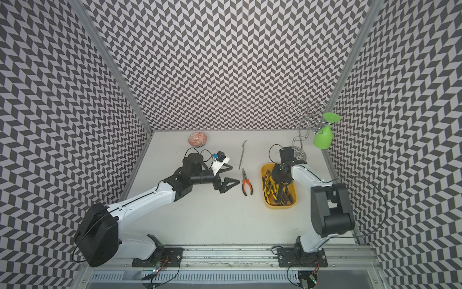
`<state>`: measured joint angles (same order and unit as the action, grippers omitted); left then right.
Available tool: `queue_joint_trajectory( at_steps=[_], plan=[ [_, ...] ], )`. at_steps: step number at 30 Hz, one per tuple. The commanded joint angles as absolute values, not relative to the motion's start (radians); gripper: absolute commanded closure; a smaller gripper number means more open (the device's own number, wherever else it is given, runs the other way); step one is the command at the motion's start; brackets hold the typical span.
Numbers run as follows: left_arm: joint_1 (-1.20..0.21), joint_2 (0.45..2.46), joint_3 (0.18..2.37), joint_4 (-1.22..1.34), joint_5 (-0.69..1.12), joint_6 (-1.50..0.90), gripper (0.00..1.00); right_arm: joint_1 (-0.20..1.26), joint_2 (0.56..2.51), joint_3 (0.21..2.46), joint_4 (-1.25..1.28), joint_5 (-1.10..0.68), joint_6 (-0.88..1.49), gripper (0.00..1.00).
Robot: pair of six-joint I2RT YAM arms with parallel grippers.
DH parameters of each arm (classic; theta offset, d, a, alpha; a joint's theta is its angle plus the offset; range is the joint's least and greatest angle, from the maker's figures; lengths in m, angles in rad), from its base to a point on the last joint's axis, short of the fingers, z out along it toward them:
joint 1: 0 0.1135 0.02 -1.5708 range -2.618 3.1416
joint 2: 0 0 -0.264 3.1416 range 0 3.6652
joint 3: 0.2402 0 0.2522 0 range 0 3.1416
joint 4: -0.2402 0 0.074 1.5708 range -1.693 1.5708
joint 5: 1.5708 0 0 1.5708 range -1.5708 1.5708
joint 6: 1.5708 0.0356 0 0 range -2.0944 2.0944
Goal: Take the pliers out of the storage box
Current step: Pick up the pliers from the storage box.
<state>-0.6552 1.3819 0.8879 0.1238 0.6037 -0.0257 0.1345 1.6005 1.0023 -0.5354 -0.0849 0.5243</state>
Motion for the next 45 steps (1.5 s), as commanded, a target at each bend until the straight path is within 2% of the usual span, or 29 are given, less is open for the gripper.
queue_joint_trajectory(
  at_steps=[1, 11, 20, 25, 27, 41, 45],
  plan=[
    [-0.663, 1.371, 0.876, 0.199, 0.585, -0.084, 0.02, 0.130, 1.536, 0.984, -0.523, -0.058, 0.532, 0.84],
    [-0.674, 1.470, 0.909, 0.375, 0.617, -0.344, 0.02, 0.130, 1.422, 0.988, -0.475, -0.079, 0.533, 0.90],
    [-0.768, 1.650, 1.070, 0.347, 0.656, -0.333, 0.05, 0.127, 1.384, 1.016, -0.471, -0.132, 0.525, 0.95],
    [-0.819, 1.787, 1.145, 0.404, 0.691, -0.369, 0.19, 0.118, 1.365, 1.009, -0.451, -0.196, 0.528, 0.99],
    [-0.823, 1.830, 1.169, 0.422, 0.713, -0.390, 0.21, 0.111, 1.345, 1.005, -0.445, -0.218, 0.530, 1.00],
    [-0.837, 1.928, 1.267, 0.471, 0.765, -0.456, 0.18, 0.037, 1.237, 1.012, -0.442, -0.355, 0.491, 1.00],
    [-0.855, 1.941, 1.285, 0.473, 0.752, -0.509, 0.19, 0.038, 1.218, 1.009, -0.411, -0.396, 0.500, 1.00]
  ],
)
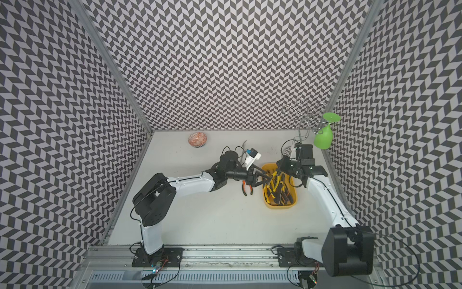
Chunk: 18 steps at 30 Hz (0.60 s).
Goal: Take the pliers out of the storage box
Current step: Pick up the pliers from the storage box.
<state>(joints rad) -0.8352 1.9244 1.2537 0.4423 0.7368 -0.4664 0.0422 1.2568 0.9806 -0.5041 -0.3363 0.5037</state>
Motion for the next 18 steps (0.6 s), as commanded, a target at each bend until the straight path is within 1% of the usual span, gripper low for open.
queue_joint_trajectory(
  at_steps=[1, 3, 6, 8, 11, 14, 18],
  plan=[
    [-0.856, 1.948, 1.290, 0.470, 0.736, -0.528, 0.23, 0.038, 1.215, 1.005, -0.402, -0.408, 0.504, 1.00],
    [-0.858, 1.966, 1.319, 0.401, 0.675, -0.562, 0.37, 0.038, 1.209, 0.997, -0.380, -0.419, 0.522, 1.00],
    [-0.860, 1.971, 1.362, 0.267, 0.551, -0.559, 0.44, 0.037, 1.194, 0.979, -0.342, -0.424, 0.547, 1.00],
    [-0.861, 1.967, 1.365, 0.257, 0.512, -0.564, 0.46, 0.038, 1.184, 0.961, -0.308, -0.427, 0.560, 1.00],
    [-0.867, 1.974, 1.389, 0.241, 0.511, -0.566, 0.47, 0.037, 1.178, 0.942, -0.272, -0.428, 0.575, 1.00],
    [-0.868, 2.002, 1.420, 0.246, 0.555, -0.583, 0.49, 0.038, 1.172, 0.917, -0.233, -0.431, 0.592, 1.00],
    [-0.870, 2.036, 1.466, 0.239, 0.585, -0.597, 0.55, 0.038, 1.174, 0.889, -0.194, -0.447, 0.604, 1.00]
  ],
)
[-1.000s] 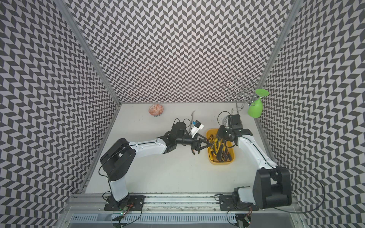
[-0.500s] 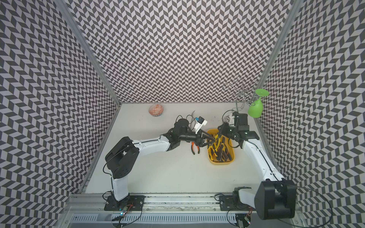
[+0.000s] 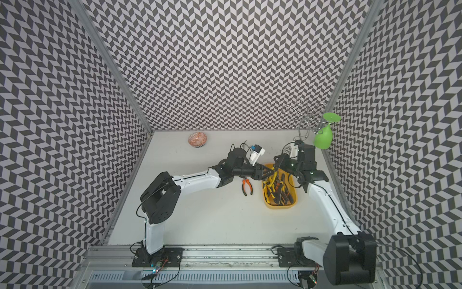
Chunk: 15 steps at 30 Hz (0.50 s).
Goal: Take the pliers out of the storage box
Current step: Pick up the pliers from the storage box.
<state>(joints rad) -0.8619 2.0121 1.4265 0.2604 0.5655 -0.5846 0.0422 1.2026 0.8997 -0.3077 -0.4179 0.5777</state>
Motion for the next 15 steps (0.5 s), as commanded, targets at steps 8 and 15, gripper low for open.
queue_joint_trajectory(
  at_steps=[8, 15],
  plan=[
    [-0.878, 2.083, 1.537, 0.216, 0.599, -0.586, 0.61, 0.038, 1.190, 0.890, -0.194, -0.464, 0.594, 1.00],
    [-0.884, 2.122, 1.570, 0.211, 0.632, -0.612, 0.88, 0.037, 1.200, 0.881, -0.198, -0.469, 0.570, 1.00]
  ],
)
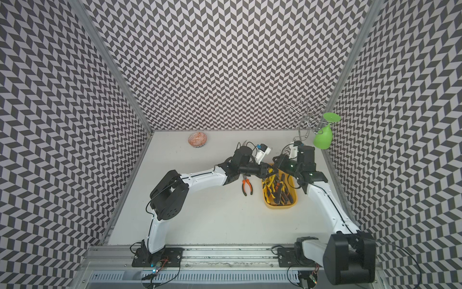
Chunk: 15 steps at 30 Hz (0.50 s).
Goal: Take the pliers out of the storage box
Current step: Pick up the pliers from the storage box.
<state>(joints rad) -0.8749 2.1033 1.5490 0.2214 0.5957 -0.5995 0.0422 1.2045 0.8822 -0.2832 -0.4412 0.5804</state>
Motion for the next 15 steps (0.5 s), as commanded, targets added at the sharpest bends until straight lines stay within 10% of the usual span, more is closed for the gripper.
queue_joint_trajectory(
  at_steps=[1, 4, 10, 15],
  plan=[
    [-0.884, 2.115, 1.560, 0.212, 0.630, -0.613, 0.93, 0.037, 1.199, 0.879, -0.195, -0.471, 0.569, 1.00],
    [-0.883, 2.084, 1.526, 0.224, 0.613, -0.614, 1.00, 0.038, 1.190, 0.875, -0.195, -0.465, 0.561, 0.90],
    [-0.879, 1.965, 1.399, 0.271, 0.581, -0.631, 1.00, 0.040, 1.129, 0.846, -0.208, -0.417, 0.490, 0.31],
    [-0.866, 1.823, 1.219, 0.312, 0.547, -0.681, 1.00, 0.048, 1.051, 0.798, -0.198, -0.424, 0.434, 0.09]
  ],
)
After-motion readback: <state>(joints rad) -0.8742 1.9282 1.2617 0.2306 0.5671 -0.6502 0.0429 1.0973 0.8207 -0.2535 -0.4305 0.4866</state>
